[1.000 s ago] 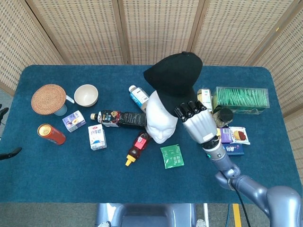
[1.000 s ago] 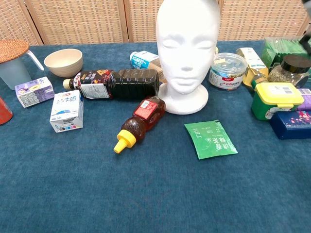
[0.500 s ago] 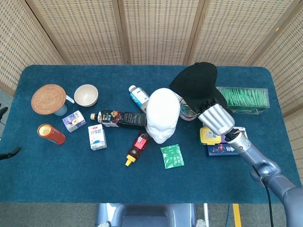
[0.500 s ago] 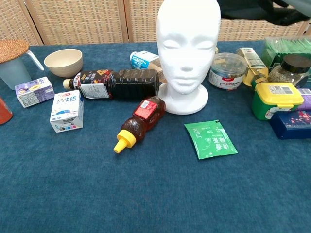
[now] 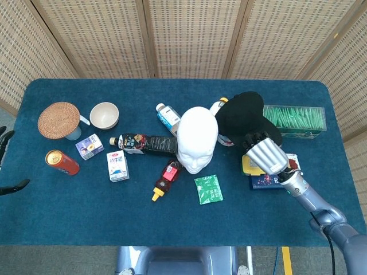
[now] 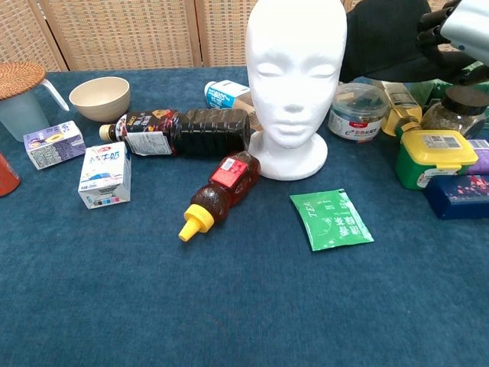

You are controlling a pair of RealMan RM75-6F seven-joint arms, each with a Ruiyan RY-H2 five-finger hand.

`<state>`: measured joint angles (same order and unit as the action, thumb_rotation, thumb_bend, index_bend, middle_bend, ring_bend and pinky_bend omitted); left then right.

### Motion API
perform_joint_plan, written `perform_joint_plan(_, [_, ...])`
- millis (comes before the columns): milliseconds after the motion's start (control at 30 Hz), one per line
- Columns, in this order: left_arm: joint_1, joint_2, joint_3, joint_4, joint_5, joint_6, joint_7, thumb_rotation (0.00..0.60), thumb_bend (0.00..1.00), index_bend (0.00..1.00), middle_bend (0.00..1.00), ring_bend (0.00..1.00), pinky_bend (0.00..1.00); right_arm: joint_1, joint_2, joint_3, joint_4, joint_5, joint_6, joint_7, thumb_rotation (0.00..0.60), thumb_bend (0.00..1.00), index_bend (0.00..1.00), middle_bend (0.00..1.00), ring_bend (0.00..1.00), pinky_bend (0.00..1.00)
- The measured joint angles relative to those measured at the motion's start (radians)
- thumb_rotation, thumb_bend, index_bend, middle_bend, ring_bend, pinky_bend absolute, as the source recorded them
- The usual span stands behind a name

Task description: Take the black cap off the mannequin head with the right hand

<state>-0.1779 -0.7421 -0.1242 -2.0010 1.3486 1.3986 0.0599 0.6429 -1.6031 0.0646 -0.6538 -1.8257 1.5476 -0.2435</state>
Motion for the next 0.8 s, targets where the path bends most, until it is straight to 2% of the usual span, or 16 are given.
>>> perform_joint_plan(133, [-0.001, -0.002, 0.001, 0.004, -0.001, -0.003, -0.003, 0.6, 0.08, 0.0, 0.0, 0.0, 0.07, -0.018, 0.054, -0.001, -0.153, 0.031, -0.044, -0.072, 0.6, 0.0, 0.02, 0.07, 0.14, 0.51])
perform_joint_plan(333, [0.004, -0.003, -0.001, 0.006, -0.002, 0.012, -0.001, 0.6, 0.08, 0.0, 0.0, 0.0, 0.07, -0.051, 0.167, 0.002, -0.407, 0.09, -0.107, -0.173, 0.6, 0.0, 0.0, 0.0, 0.01, 0.38])
perform_joint_plan(533, [0.013, -0.007, 0.004, 0.012, 0.008, 0.025, -0.003, 0.6, 0.08, 0.0, 0.0, 0.0, 0.07, -0.111, 0.326, 0.004, -0.676, 0.146, -0.123, -0.241, 0.6, 0.0, 0.0, 0.0, 0.0, 0.33])
perform_joint_plan(633, [0.014, -0.012, 0.007, 0.016, 0.011, 0.022, -0.005, 0.6, 0.08, 0.0, 0.0, 0.0, 0.07, -0.159, 0.413, 0.0, -0.776, 0.165, -0.108, -0.251, 0.6, 0.0, 0.0, 0.0, 0.0, 0.31])
perform_joint_plan(800, [0.024, -0.035, 0.022, 0.04, 0.028, 0.027, -0.01, 0.6, 0.08, 0.0, 0.0, 0.0, 0.07, -0.24, 0.473, -0.009, -0.825, 0.175, -0.035, -0.235, 0.6, 0.0, 0.0, 0.0, 0.0, 0.27])
